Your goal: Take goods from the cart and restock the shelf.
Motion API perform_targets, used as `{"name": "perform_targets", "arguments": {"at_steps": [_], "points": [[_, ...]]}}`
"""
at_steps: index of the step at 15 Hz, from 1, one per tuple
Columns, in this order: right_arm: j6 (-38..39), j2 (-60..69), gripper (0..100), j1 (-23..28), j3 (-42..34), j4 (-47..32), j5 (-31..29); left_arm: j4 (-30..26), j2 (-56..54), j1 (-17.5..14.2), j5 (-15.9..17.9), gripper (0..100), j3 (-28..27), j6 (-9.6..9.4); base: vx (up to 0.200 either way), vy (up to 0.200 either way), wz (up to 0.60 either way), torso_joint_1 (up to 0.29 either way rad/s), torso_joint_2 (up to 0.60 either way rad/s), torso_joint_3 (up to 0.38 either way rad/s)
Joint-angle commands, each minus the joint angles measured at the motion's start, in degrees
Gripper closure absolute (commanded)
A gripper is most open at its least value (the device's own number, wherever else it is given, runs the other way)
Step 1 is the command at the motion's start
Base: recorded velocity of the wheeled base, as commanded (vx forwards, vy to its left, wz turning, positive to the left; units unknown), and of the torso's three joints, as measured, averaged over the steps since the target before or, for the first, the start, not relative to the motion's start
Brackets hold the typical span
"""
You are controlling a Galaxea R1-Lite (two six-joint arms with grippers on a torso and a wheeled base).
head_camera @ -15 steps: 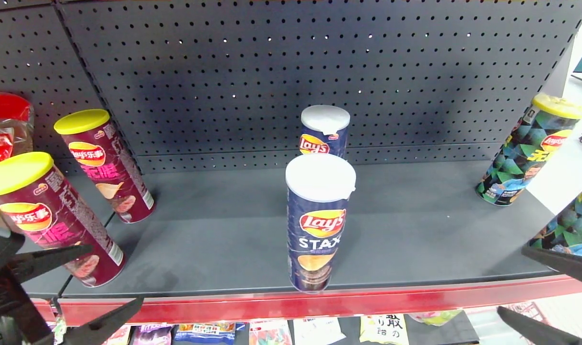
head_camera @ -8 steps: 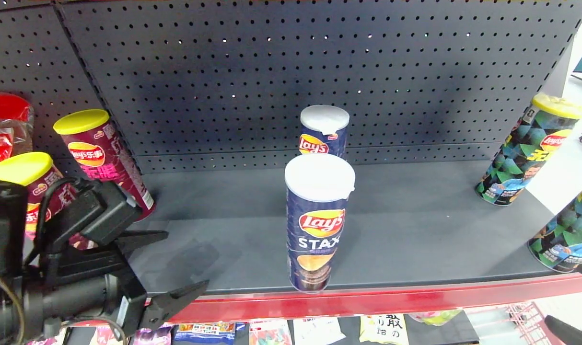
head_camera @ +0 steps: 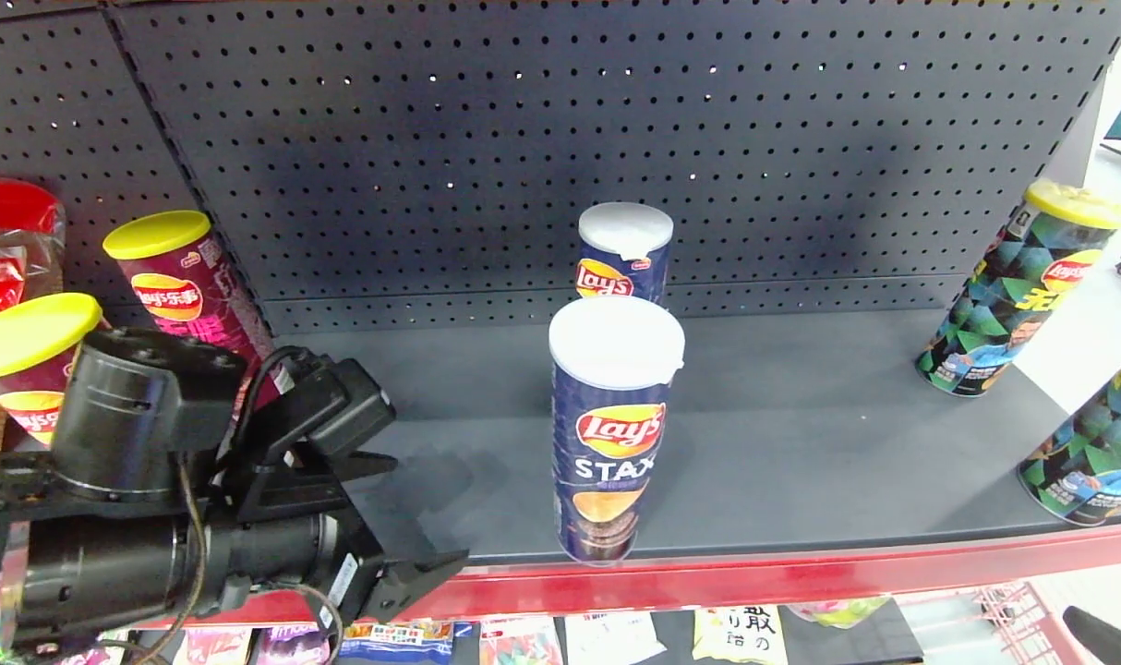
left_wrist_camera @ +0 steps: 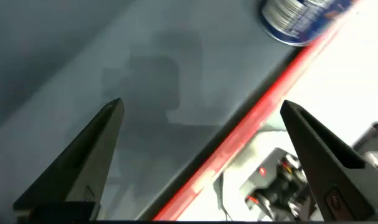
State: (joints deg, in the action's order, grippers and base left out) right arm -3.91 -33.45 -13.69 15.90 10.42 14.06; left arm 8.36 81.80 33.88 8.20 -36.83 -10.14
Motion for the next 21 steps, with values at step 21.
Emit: {"name": "perform_targets", "arguments": {"at_steps": [21], "points": [[-0.1,0.0,0,0.0,0.6,0.0,-0.1,0.3,15.0,4.4,-0.6,0,-10.8,0.04,0.000,0.000,0.00,0.000,0.00,0.000]]}}
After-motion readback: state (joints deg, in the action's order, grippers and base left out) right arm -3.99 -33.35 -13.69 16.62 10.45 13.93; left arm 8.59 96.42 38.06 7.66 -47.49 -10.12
